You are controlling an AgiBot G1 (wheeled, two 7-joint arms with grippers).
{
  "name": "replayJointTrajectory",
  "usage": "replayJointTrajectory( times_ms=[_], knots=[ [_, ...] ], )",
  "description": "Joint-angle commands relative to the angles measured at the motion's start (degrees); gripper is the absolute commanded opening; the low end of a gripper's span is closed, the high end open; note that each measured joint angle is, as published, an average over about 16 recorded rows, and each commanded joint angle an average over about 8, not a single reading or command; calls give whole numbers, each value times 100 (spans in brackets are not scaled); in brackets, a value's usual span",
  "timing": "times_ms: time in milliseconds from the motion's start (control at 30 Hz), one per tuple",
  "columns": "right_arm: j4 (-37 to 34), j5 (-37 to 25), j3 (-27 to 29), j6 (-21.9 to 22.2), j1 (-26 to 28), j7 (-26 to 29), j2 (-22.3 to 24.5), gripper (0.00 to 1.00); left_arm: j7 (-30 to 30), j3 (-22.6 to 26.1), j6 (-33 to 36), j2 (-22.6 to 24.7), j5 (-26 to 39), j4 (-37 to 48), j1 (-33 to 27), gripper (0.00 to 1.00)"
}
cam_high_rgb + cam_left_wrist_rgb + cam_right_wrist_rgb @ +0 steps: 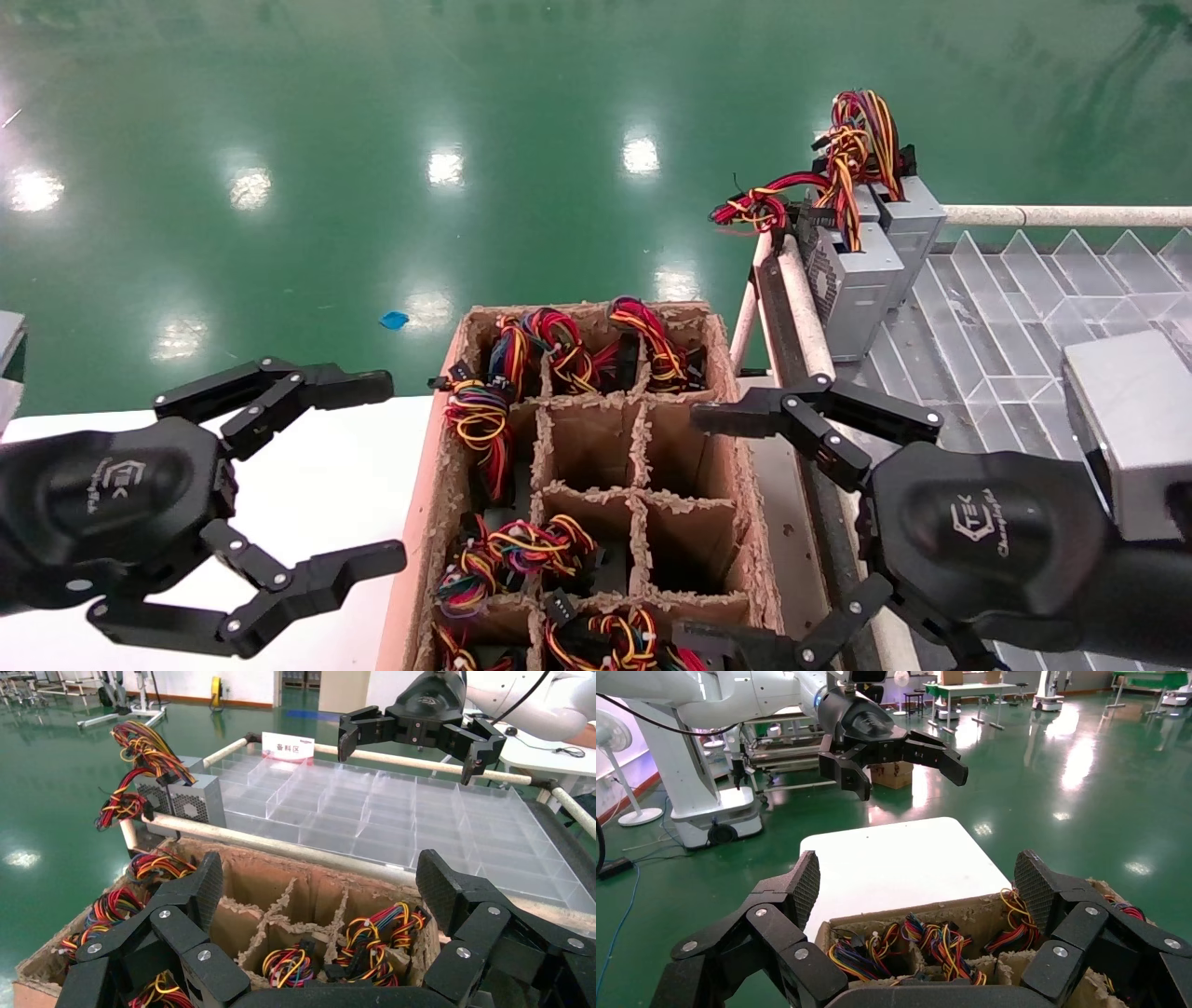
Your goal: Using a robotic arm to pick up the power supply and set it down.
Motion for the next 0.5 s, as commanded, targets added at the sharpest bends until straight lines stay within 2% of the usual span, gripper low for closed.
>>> replayJointTrajectory(
  times_ms=[33, 500],
  knots=[
    [0, 0, 0, 0, 0, 0, 0, 100, 0, 0, 0, 0, 0, 0, 0, 100],
    [0, 0, 0, 0, 0, 0, 0, 100, 0, 0, 0, 0, 0, 0, 0, 100]
  ],
)
